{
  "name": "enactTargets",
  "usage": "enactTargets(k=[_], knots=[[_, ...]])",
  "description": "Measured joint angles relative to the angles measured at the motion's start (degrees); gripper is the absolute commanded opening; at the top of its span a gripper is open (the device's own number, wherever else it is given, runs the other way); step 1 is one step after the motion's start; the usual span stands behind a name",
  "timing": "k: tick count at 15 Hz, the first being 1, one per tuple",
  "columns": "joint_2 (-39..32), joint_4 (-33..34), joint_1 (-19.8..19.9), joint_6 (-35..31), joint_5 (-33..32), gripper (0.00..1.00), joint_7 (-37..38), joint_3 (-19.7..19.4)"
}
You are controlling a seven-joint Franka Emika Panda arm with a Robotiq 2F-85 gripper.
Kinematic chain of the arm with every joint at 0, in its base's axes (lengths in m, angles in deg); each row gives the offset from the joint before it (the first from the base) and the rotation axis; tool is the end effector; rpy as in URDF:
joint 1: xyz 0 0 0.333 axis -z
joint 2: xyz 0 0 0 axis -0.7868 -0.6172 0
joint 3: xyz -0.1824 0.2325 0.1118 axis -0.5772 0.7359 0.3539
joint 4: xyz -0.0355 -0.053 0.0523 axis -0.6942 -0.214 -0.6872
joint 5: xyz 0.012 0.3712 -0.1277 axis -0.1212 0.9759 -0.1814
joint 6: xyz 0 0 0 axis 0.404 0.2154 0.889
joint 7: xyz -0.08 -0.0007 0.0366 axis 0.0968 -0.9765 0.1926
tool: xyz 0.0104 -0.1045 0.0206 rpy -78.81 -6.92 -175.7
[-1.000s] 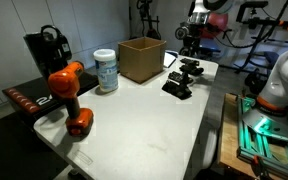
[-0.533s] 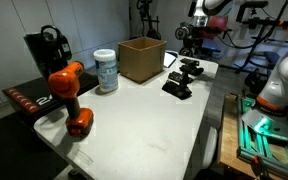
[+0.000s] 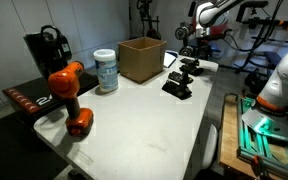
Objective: Pick up the second glove from the right and put it on the leftmost glove, pick up the glove to the right of the stacked glove and put it on the stack of gloves, pick up the rightmost glove and put it on the stack of gloves, pick up all the gloves and put them in the cardboard box
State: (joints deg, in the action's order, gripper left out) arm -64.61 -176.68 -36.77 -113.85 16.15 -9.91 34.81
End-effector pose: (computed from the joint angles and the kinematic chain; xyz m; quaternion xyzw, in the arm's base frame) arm 0.4149 -0.2218 0.3559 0.9516 -0.2844 -0.1162 0.0028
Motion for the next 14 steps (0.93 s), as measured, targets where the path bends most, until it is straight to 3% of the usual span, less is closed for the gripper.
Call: enactTargets(k=[6, 7, 9, 14], knots=[[-6.9, 2.4, 0.1, -4.4, -0.2, 0.99, -0.7, -0.9], [-7.9, 2.6, 0.1, -4.8, -0.1, 0.81, -0.7, -0.9], [-9.6, 3.0, 0.0, -5.2, 0.0, 0.69, -0.8, -0.9], [-12.7, 4.5, -0.1, -5.2, 0.3, 0.29, -1.0, -0.9]])
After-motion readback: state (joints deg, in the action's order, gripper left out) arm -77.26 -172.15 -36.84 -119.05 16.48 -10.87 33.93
